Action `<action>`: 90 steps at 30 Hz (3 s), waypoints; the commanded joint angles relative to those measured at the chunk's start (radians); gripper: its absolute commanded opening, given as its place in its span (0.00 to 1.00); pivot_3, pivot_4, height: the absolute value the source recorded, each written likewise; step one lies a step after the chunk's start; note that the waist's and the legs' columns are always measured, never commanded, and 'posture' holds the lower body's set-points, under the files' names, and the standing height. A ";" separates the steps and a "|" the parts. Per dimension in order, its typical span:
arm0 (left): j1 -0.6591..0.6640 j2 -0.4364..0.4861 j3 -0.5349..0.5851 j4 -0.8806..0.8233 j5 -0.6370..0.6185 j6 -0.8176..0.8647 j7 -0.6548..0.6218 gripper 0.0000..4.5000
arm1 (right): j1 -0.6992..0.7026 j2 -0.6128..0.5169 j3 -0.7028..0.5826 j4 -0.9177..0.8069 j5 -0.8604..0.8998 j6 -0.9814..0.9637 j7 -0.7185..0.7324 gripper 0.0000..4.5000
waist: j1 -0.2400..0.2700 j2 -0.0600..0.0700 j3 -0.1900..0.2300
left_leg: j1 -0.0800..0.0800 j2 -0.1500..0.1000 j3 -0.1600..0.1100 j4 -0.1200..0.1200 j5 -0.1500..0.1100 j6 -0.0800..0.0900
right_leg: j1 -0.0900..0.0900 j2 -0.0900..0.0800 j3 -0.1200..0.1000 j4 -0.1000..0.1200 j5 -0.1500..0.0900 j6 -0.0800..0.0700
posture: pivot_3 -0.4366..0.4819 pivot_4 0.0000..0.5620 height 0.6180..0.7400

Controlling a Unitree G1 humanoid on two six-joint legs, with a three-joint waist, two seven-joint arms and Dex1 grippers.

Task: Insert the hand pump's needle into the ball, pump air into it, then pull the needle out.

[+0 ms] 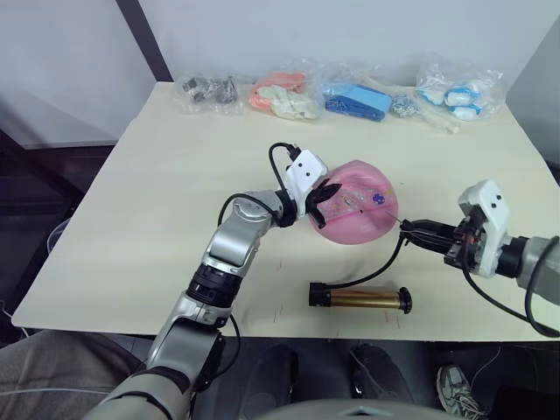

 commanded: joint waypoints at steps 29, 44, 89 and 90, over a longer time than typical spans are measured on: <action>0.009 -0.001 0.000 0.000 0.032 -0.097 -0.017 0.01 | -0.369 0.324 -0.061 0.335 0.166 0.496 -0.277 0.07 | -0.004 0.000 0.000 | -0.001 0.000 0.000 0.000 0.000 0.000 | -0.002 0.000 0.000 0.001 0.000 0.000 | 0.48 0.27 0.97; 0.018 0.003 0.003 -0.002 0.031 -0.093 -0.015 0.01 | -0.374 0.357 -0.062 0.343 0.101 0.518 -0.267 0.07 | -0.004 0.000 0.000 | -0.001 0.000 0.000 0.000 0.000 0.000 | -0.002 0.000 0.000 0.001 0.000 0.000 | 0.48 0.27 0.97; 0.048 0.004 -0.014 -0.035 0.024 -0.072 -0.040 0.01 | -0.370 0.386 -0.028 0.311 -0.017 0.527 -0.162 0.07 | -0.006 0.000 0.000 | -0.001 0.000 0.000 0.000 0.000 0.000 | -0.002 0.000 0.000 0.001 0.000 0.000 | 0.48 0.27 0.97; 0.048 0.004 -0.014 -0.035 0.024 -0.072 -0.039 0.01 | -0.371 0.386 -0.026 0.310 -0.020 0.526 -0.159 0.07 | -0.006 0.000 0.000 | -0.001 0.000 0.000 0.000 0.000 0.000 | -0.002 0.000 0.001 0.001 0.000 0.000 | 0.48 0.27 0.97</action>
